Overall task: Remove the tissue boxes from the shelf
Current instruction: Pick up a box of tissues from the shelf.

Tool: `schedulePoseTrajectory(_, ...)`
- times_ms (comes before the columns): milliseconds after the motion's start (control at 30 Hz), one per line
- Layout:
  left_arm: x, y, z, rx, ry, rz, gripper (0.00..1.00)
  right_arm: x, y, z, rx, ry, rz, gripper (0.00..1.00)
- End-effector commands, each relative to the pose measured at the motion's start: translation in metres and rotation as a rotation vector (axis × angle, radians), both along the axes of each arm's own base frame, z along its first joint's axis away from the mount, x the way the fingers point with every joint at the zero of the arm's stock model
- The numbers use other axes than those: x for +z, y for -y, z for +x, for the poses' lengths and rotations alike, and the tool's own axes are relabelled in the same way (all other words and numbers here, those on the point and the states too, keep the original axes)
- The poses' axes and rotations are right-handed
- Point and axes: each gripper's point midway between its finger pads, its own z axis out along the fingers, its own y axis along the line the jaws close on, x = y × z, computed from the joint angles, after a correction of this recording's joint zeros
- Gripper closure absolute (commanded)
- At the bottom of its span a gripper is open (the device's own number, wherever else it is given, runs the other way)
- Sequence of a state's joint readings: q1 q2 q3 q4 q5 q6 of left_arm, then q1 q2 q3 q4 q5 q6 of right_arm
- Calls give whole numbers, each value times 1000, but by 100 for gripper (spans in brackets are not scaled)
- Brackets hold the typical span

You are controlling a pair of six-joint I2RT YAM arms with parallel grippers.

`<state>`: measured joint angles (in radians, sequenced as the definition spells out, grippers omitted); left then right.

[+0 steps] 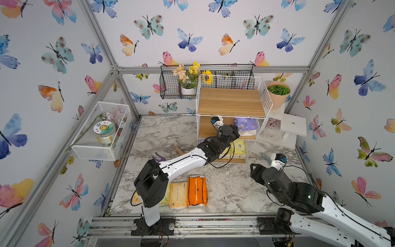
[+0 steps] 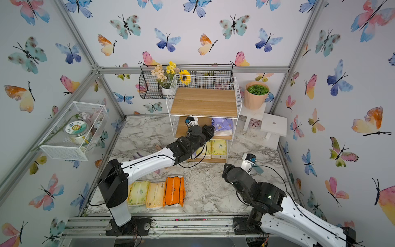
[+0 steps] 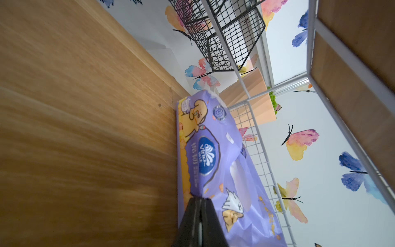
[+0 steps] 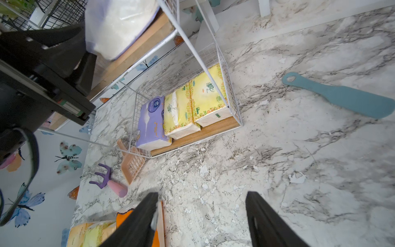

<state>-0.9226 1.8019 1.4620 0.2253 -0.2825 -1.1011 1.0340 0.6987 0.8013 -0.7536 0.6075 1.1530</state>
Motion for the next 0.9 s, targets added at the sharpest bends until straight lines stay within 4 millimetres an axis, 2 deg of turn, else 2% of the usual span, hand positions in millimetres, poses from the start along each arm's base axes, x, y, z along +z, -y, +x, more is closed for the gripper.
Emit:
schedulePoseTrajectory(0, 7, 6, -1, -38, 34, 15, 98, 20, -30, -2, 137, 10, 48, 30)
schedulePoseTrajectory(100, 13, 2, -2, -35, 57, 19, 100, 19, -49, -5, 217, -35, 26, 28)
schedulePoseTrajectory(200, 16, -5, -6, -31, 65, 18, 100, 19, -55, -2, 227, -72, 25, 27)
schedulePoseTrajectory(300, 16, -16, -14, -30, 63, 22, 100, 29, -64, 13, 254, -80, 112, 26)
schedulePoseTrajectory(433, 17, -34, -27, -21, 53, 14, 100, 26, -64, 35, 292, -145, 218, 23)
schedulePoseTrajectory(633, 23, -56, -40, -4, 51, 12, 100, 54, -70, 46, 359, -85, 343, 17)
schedulePoseTrajectory(867, 22, -72, -52, -5, 43, 22, 100, 87, -61, 64, 372, 14, 514, 9)
